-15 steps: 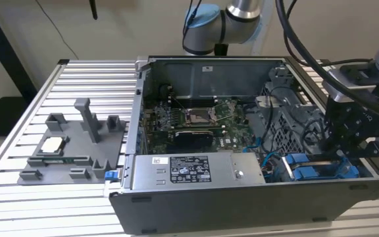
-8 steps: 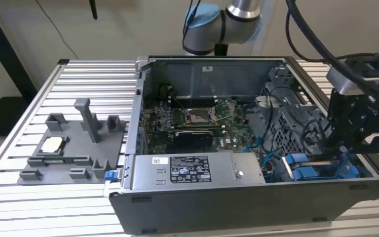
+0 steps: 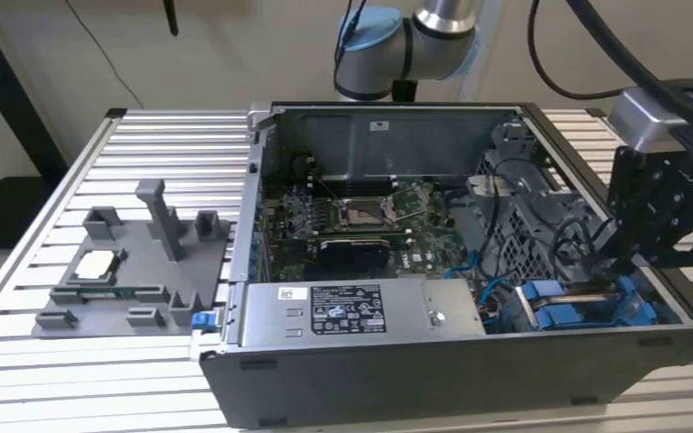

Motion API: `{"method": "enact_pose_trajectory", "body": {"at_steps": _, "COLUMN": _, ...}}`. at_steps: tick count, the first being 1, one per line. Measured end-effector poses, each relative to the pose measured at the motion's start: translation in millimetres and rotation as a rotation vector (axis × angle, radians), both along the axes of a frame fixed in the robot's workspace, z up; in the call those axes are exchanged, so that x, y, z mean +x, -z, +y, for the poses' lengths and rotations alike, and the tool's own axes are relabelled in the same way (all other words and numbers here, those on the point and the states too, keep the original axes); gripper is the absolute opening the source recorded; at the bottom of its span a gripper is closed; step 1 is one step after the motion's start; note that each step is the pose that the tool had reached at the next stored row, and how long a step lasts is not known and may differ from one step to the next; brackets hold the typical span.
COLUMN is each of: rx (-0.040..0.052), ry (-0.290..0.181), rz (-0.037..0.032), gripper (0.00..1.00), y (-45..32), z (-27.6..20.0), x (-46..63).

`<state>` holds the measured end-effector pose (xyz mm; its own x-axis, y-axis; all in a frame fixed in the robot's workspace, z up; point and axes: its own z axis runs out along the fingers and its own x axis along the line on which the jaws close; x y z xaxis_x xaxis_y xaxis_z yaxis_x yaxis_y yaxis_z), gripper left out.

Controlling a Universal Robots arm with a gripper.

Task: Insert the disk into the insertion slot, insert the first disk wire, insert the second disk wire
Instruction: 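Insert the first disk wire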

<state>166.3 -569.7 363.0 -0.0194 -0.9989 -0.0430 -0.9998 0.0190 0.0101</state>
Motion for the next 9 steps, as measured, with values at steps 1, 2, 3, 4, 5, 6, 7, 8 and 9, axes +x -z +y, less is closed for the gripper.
{"method": "enact_pose_trajectory", "body": {"at_steps": 1, "rx": 0.0001, "ry": 0.0, "rz": 0.0, "gripper": 0.27, "y": -1.8, "z": 0.0, "x": 0.0}}
{"method": "enact_pose_trajectory", "body": {"at_steps": 2, "rx": 0.0001, "ry": 0.0, "rz": 0.0, "gripper": 0.27, "y": -3.6, "z": 0.0, "x": 0.0}}
{"method": "enact_pose_trajectory", "body": {"at_steps": 3, "rx": 0.0001, "ry": 0.0, "rz": 0.0, "gripper": 0.27, "y": -5.2, "z": 0.0, "x": 0.0}}
{"method": "enact_pose_trajectory", "body": {"at_steps": 4, "rx": 0.0001, "ry": 0.0, "rz": 0.0, "gripper": 0.27, "y": -6.8, "z": 0.0, "x": 0.0}}
{"method": "enact_pose_trajectory", "body": {"at_steps": 5, "rx": 0.0001, "ry": 0.0, "rz": 0.0, "gripper": 0.27, "y": -8.4, "z": 0.0, "x": 0.0}}
{"method": "enact_pose_trajectory", "body": {"at_steps": 6, "rx": 0.0, "ry": 0.0, "rz": 0.0, "gripper": 0.27, "y": -10.0, "z": 0.0, "x": 0.0}}
{"method": "enact_pose_trajectory", "body": {"at_steps": 7, "rx": 0.0, "ry": 0.0, "rz": 0.0, "gripper": 0.27, "y": -11.5, "z": 0.0, "x": 0.0}}
{"method": "enact_pose_trajectory", "body": {"at_steps": 8, "rx": 0.0001, "ry": 0.0, "rz": 0.0, "gripper": 0.27, "y": -12.9, "z": 0.0, "x": 0.0}}
{"method": "enact_pose_trajectory", "body": {"at_steps": 9, "rx": 0.0001, "ry": 0.0, "rz": 0.0, "gripper": 0.27, "y": -14.4, "z": 0.0, "x": 0.0}}
